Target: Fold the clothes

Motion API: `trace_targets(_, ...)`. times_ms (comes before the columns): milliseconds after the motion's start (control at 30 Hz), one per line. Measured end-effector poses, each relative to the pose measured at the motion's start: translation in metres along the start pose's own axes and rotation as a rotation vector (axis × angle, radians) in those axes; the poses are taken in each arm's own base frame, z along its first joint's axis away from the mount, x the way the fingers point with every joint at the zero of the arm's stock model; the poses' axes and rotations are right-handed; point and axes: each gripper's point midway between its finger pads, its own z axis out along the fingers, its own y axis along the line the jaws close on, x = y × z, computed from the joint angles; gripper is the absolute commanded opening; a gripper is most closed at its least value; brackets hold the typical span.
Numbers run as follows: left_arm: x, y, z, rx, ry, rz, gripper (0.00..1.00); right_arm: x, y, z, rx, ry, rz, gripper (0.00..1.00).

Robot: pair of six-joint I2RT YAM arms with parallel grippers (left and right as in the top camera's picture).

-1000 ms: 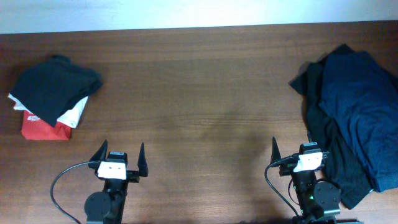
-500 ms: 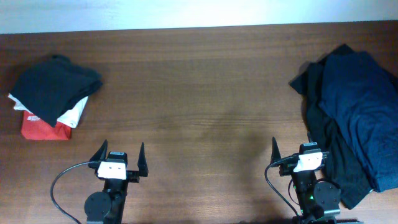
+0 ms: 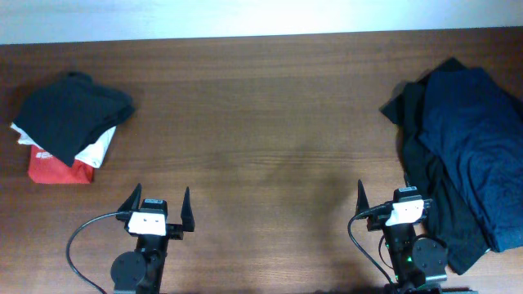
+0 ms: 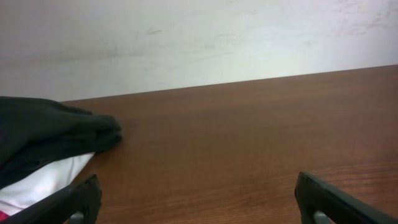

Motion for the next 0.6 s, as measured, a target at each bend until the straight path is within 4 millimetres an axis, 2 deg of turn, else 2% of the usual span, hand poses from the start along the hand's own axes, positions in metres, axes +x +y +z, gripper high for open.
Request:
trace_targets(467,-0.0003,0.0,0.0,0.0,-0.001,0.0,0.99,0.0,0.0,0.0,0.0,0.0,0.0,0.99)
trace_targets(600,-0.0078,-0.0009,-0.0001,0.006,-0.032,-0.001,0.99,-0.0004,0.0,0.0,0.0,-0.002,0.007,0.99)
